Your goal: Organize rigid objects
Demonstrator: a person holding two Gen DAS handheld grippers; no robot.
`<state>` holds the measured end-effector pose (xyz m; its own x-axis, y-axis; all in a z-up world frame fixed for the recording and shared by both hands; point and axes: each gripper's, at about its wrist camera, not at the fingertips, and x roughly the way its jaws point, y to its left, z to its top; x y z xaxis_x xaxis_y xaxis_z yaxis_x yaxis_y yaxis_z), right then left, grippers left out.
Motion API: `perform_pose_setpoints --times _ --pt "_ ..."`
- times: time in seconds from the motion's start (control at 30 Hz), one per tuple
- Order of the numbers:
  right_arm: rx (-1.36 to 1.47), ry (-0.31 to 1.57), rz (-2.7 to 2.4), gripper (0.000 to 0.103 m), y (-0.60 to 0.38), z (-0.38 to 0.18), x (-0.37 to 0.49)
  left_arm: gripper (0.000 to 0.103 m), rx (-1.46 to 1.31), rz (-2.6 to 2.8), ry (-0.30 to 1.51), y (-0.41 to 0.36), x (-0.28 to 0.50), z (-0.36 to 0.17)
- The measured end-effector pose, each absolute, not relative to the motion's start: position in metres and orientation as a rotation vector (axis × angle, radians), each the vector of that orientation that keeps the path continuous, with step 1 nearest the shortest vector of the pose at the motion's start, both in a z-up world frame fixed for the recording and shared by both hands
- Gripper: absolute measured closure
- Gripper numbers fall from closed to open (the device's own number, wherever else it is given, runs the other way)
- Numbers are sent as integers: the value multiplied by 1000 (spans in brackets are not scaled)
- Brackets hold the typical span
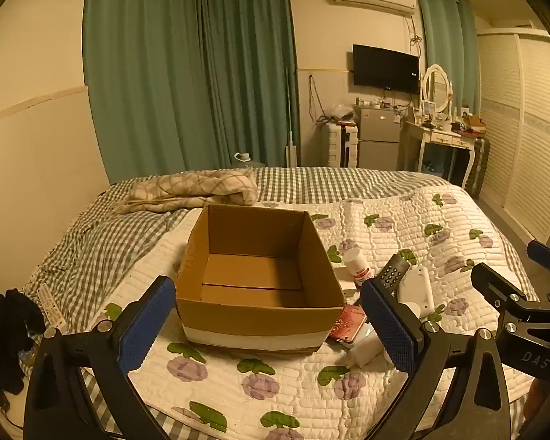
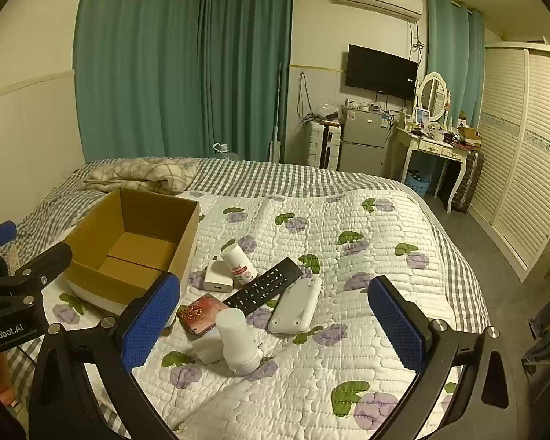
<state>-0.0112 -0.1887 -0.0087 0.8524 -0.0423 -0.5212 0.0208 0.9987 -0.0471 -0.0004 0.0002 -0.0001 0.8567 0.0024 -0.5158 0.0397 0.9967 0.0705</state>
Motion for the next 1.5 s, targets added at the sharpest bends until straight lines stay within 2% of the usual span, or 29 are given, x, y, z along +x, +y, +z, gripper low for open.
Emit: perform_pose_setpoints --times 1.5 --pt "-37 574 -24 0 -184 -15 -9 0 78 -1 553 6 -2 -4"
